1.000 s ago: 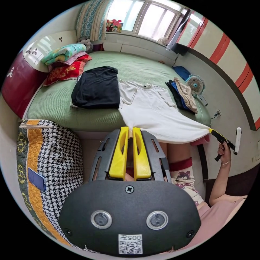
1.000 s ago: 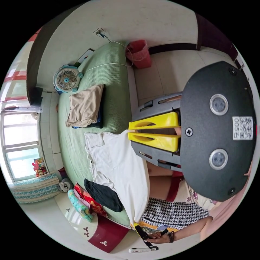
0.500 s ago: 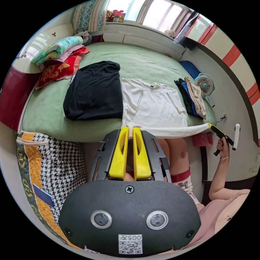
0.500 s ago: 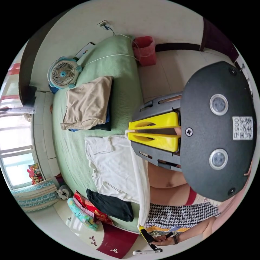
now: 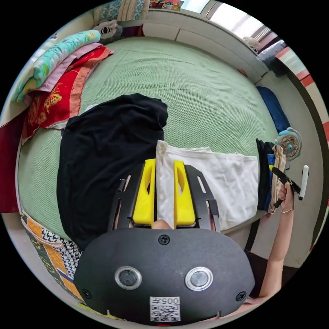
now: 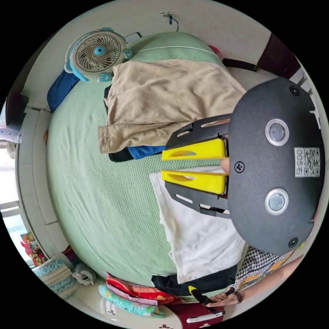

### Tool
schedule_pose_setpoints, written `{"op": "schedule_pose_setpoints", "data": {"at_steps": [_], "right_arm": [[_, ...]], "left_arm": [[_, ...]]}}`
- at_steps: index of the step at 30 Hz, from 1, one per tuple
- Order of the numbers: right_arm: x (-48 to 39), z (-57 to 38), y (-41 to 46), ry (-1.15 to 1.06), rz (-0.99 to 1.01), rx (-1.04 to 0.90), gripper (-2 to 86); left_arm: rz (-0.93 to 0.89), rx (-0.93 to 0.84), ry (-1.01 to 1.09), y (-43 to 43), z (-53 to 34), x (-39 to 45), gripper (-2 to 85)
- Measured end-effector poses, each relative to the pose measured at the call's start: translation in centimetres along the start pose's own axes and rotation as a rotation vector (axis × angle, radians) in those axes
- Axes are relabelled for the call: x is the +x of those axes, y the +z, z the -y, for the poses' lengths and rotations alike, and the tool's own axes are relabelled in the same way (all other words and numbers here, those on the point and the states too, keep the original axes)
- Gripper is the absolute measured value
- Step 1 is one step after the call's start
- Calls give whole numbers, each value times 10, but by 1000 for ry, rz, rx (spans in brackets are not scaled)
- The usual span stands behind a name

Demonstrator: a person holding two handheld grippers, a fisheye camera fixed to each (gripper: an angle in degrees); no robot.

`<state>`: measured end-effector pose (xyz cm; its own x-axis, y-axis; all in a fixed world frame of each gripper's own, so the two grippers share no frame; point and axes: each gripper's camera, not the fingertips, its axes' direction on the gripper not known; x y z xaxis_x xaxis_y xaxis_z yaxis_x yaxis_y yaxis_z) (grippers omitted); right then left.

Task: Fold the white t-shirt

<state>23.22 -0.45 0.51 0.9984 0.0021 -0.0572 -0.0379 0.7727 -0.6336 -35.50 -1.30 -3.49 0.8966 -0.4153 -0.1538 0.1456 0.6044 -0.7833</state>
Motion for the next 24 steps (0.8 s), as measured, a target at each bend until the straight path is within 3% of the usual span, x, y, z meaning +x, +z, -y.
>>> {"op": "schedule_pose_setpoints", "data": {"at_steps": [4, 11, 17, 19, 24], "right_arm": [[-11, -73, -8, -177, 10, 36, 75], [-18, -153, 15, -220, 68, -38, 101], [-45, -154, 36, -188, -38, -103, 55], [-49, -160, 23, -183, -35, -71, -3], [-33, -181, 3, -156, -10, -18, -15]], "left_arm": [[-47, 1, 118, 12, -53, -2, 119], [-69, -102, 186, 70, -146, 18, 123], [50, -79, 115, 89, -149, 35, 75], [30, -67, 104, 85, -155, 38, 43], [102, -99, 110, 94, -172, 42, 5]]}}
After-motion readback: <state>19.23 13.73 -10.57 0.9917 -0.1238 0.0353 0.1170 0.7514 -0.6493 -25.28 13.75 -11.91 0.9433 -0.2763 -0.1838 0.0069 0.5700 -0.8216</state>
